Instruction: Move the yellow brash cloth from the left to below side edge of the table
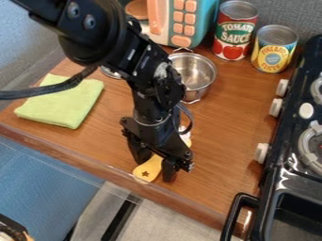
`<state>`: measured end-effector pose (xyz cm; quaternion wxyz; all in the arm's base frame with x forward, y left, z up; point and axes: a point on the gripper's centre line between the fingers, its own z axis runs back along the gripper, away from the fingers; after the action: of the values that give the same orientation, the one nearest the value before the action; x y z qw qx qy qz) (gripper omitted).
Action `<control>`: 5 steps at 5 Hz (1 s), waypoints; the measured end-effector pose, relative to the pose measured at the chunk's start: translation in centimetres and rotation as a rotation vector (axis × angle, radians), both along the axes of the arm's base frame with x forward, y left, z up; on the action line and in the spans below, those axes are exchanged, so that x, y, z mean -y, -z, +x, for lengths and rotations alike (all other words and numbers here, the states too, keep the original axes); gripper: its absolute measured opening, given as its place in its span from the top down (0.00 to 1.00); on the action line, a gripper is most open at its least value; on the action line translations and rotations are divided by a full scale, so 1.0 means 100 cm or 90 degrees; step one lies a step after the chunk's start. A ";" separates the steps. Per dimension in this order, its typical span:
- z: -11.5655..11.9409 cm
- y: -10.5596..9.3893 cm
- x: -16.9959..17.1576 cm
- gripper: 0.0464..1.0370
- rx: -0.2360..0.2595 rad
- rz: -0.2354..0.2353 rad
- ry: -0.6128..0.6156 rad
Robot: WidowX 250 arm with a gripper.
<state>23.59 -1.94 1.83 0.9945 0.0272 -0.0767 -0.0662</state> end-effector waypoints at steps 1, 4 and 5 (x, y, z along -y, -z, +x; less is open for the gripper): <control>-0.002 0.000 0.003 0.57 -0.009 -0.004 0.003; 0.012 -0.048 -0.044 0.59 -0.019 -0.038 -0.051; 0.007 -0.063 -0.091 0.59 0.008 -0.039 -0.118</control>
<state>24.25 7.12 8.09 0.9962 0.0045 -0.0819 0.0283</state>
